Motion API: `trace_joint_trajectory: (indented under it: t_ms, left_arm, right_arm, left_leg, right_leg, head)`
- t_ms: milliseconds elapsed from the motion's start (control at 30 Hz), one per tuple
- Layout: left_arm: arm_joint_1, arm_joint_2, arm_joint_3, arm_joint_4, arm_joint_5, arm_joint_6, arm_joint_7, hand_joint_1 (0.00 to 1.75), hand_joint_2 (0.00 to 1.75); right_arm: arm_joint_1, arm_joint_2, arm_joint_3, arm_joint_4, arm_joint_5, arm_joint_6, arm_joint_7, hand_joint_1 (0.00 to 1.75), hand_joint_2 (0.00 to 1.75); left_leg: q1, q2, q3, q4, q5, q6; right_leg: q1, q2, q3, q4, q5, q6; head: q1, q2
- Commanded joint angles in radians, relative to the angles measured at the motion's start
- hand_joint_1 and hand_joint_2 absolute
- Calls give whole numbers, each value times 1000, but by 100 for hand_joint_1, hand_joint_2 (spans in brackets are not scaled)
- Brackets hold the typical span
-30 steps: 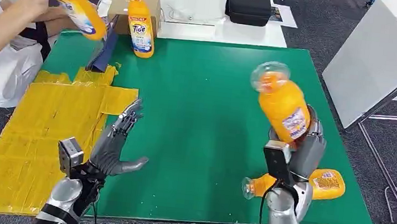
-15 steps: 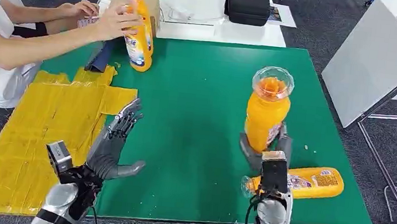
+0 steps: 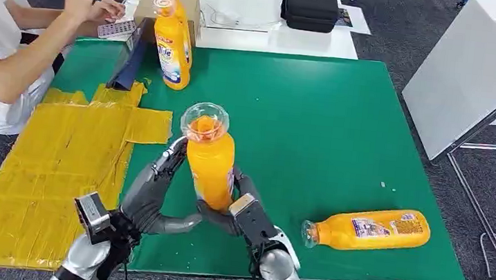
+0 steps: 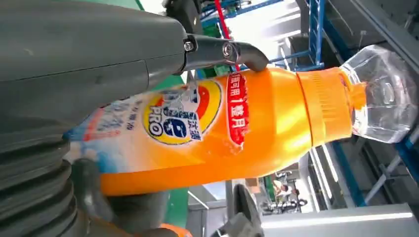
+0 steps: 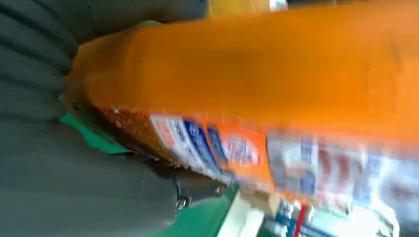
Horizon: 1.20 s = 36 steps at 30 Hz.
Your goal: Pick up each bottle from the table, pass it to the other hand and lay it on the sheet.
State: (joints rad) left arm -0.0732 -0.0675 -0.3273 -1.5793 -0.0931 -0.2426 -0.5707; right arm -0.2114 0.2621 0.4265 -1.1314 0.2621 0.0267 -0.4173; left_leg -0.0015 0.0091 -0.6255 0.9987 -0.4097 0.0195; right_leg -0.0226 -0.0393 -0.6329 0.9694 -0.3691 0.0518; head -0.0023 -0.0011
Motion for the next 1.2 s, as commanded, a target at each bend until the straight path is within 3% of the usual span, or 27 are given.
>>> trace_joint_trajectory:
  t_ms: [33, 233, 467, 733, 767, 800, 1200]
  left_arm:
    - [-33, 7, -34, 73, -33, 41, 18, 0, 175]
    - [-69, -11, 2, 173, -3, 67, 55, 0, 175]
    - [-74, -12, 13, 185, 24, 44, 61, 0, 175]
    - [-114, -37, 170, 308, 262, -40, 127, 0, 175]
    - [-113, -41, 177, 305, 274, -41, 126, 38, 175]
    - [-103, -49, 197, 285, 314, -51, 124, 175, 175]
    - [-21, -73, 216, 96, 299, 25, 52, 175, 175]
  right_arm:
    - [-67, -1, 105, 132, 27, -21, -9, 175, 175]
    - [-56, 2, 190, 114, 138, -104, 2, 175, 175]
    - [-58, -1, 198, 121, 145, -111, -1, 175, 175]
    - [-50, -12, 243, 127, 215, -198, -5, 175, 175]
    - [-51, -12, 243, 132, 214, -198, -5, 175, 175]
    - [-52, -14, 245, 143, 209, -201, -7, 175, 175]
    - [-22, -28, 231, 132, 207, -218, -13, 175, 175]
  left_leg:
    - [1, 0, 4, -1, -1, -1]
    - [1, -1, 4, -1, -1, -1]
    - [2, 0, 5, 0, -2, -1]
    - [1, 0, 6, -1, -1, -1]
    - [1, 0, 5, -1, -1, -1]
    - [2, 0, 7, 0, -2, -2]
    - [2, 0, 5, 0, -3, -1]
  right_leg:
    - [1, 3, 4, -1, -1, -2]
    - [1, 2, 4, -1, -1, -2]
    - [1, 3, 5, -1, -1, -2]
    - [1, 2, 5, -1, -1, -3]
    - [1, 2, 5, -1, -1, -2]
    - [1, 3, 6, -1, -2, -3]
    - [2, 3, 6, -1, -2, -3]
  head:
    - [0, 0]
    - [0, 0]
    - [0, 0]
    - [0, 0]
    - [0, 0]
    - [0, 0]
    - [0, 0]
